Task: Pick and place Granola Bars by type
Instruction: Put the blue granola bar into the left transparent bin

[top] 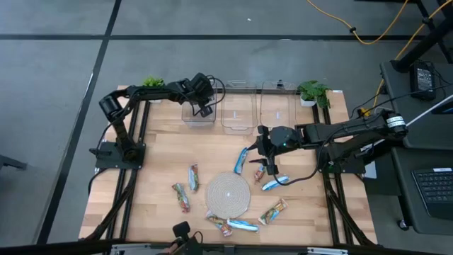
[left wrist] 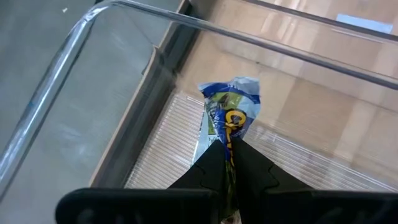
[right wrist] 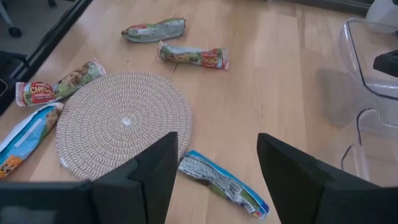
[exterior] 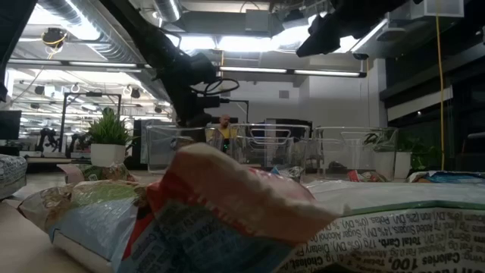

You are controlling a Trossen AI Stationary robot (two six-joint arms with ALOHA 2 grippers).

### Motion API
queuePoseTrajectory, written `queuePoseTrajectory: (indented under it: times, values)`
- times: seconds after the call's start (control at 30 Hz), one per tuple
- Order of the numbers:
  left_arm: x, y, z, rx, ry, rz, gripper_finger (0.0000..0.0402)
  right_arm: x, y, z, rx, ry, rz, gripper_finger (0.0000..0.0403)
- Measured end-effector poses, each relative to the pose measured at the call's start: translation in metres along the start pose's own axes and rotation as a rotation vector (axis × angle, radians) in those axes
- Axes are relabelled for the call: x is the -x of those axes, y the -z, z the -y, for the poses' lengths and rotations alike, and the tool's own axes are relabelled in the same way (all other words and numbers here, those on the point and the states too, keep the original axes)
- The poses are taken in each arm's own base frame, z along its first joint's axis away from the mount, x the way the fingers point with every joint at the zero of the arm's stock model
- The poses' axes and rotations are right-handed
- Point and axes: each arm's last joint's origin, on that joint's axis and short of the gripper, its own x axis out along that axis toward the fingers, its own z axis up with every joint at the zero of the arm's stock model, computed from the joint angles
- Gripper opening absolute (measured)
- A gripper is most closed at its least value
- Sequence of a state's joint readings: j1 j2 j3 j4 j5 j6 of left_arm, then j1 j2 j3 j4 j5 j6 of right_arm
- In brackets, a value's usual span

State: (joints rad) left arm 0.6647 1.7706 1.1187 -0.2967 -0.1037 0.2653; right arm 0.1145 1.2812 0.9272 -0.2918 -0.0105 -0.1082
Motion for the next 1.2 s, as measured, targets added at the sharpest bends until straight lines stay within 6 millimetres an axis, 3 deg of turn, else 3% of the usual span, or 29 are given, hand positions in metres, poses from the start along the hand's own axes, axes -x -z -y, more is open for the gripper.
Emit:
queuePoseTrajectory:
  times: [0.6,0.9,1.2]
  values:
    - [-0.010,0.009,0.001,0.007,0.026,-0.073,0.0013,0.000,0.001,0.000,-0.021,-0.001,-0.007,0.0222]
    - [-0.027,0.016,0.005,0.002,0.044,-0.125,0.0013,0.000,0.002,0.000,-0.025,-0.002,-0.016,0.0222]
    - [-0.027,0.016,0.005,0.002,0.046,-0.124,0.0015,0.000,0.002,0.000,-0.024,-0.001,-0.017,0.0222]
